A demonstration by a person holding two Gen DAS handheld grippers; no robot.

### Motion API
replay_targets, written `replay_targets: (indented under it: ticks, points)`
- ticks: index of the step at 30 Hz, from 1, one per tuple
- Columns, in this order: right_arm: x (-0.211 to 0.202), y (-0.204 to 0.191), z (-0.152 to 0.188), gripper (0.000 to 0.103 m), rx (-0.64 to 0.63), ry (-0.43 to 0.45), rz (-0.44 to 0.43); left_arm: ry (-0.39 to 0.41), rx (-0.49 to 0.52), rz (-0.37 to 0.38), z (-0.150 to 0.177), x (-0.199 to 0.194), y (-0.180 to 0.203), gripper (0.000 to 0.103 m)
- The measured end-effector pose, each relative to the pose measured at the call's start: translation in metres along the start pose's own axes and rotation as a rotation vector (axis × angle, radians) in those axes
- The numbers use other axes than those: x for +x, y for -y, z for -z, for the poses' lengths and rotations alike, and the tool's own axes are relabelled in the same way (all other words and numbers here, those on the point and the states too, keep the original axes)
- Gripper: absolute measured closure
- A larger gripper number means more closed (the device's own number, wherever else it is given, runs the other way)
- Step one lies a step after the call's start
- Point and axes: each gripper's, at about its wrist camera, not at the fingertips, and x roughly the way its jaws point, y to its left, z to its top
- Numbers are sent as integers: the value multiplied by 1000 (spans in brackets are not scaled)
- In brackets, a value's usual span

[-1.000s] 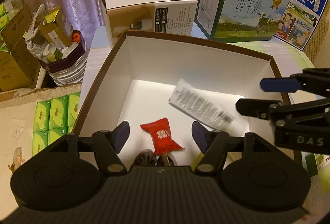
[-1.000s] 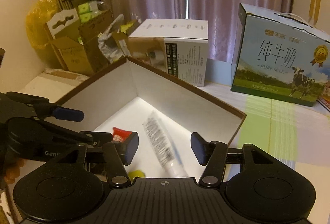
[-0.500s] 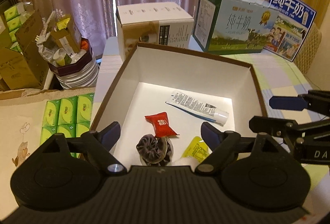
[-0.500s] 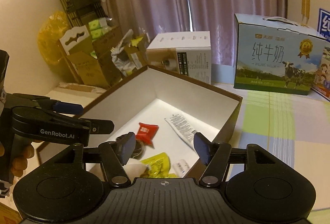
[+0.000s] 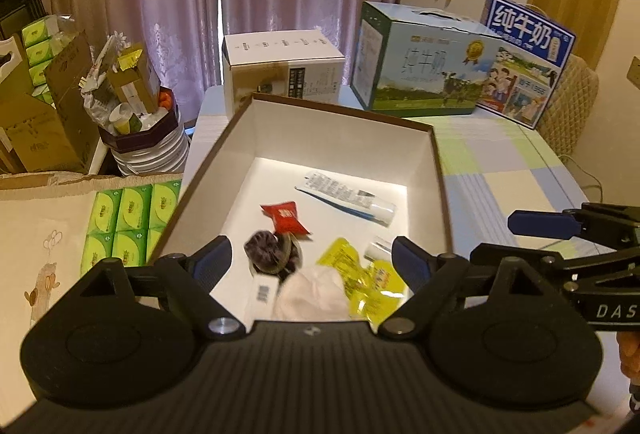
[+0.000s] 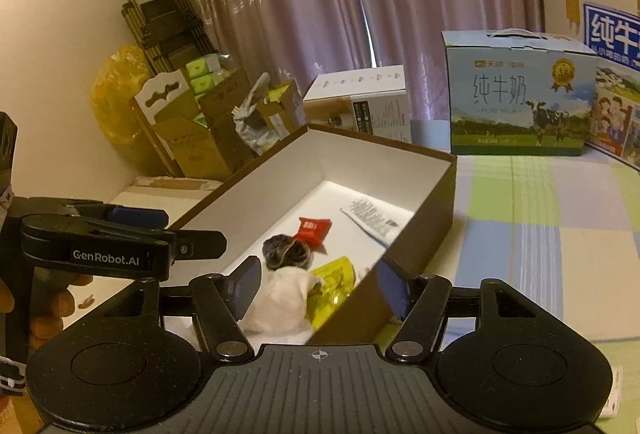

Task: Organize objects
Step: 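Move both tools away from the box toward the green-white box and white clip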

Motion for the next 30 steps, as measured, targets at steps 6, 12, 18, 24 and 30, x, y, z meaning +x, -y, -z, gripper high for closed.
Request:
replay_targets:
  ticks: [6, 12, 18, 24, 30]
  points:
    - [-29, 3, 21, 41, 25, -3, -14, -6, 3, 7, 22, -22, 21, 18]
    - [-58, 10, 41, 41, 34, -8, -24, -11, 0, 13, 42, -40, 43, 18]
    - [-86, 21, 58, 41, 37, -20, -39, -28, -6, 11, 63, -55, 67, 18]
    - [-108, 37, 71, 41, 46, -35, -52, -43, -17, 3, 77, -65, 91, 18]
    - [-124, 56, 85, 41, 51, -66, -60, -53, -29, -5, 88, -71, 113, 18]
